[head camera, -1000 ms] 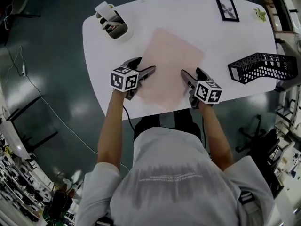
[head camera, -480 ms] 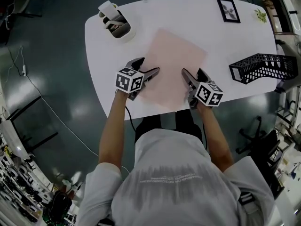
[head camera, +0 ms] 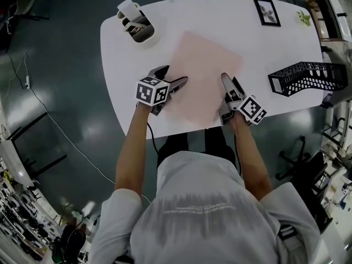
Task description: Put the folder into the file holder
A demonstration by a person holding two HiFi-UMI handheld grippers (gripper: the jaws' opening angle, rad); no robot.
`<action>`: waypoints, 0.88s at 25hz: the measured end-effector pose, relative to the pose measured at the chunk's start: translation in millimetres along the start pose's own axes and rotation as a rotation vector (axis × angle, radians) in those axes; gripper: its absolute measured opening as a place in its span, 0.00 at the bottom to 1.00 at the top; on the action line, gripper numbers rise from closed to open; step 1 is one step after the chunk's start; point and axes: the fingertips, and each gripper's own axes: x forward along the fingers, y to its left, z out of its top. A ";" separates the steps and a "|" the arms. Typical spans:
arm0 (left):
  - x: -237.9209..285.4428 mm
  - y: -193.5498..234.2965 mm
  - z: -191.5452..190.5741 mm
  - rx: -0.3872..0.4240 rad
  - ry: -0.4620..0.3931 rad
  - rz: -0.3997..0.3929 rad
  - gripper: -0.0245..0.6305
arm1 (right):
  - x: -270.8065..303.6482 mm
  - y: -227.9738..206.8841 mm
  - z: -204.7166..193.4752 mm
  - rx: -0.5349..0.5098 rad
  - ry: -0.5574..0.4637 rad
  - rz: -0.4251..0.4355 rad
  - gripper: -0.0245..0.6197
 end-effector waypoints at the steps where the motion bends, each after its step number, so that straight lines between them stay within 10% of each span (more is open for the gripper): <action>1: 0.2 -0.1 -0.1 0.002 0.000 0.001 0.61 | 0.1 -0.8 0.5 0.017 -0.004 0.004 0.64; 16: 0.6 0.1 -0.3 0.005 0.003 -0.008 0.61 | 7.6 -9.3 -4.1 0.130 -0.013 0.015 0.66; 22: 0.7 -3.3 -0.1 0.009 0.004 -0.025 0.62 | 8.7 -16.4 -15.7 0.232 0.036 0.038 0.50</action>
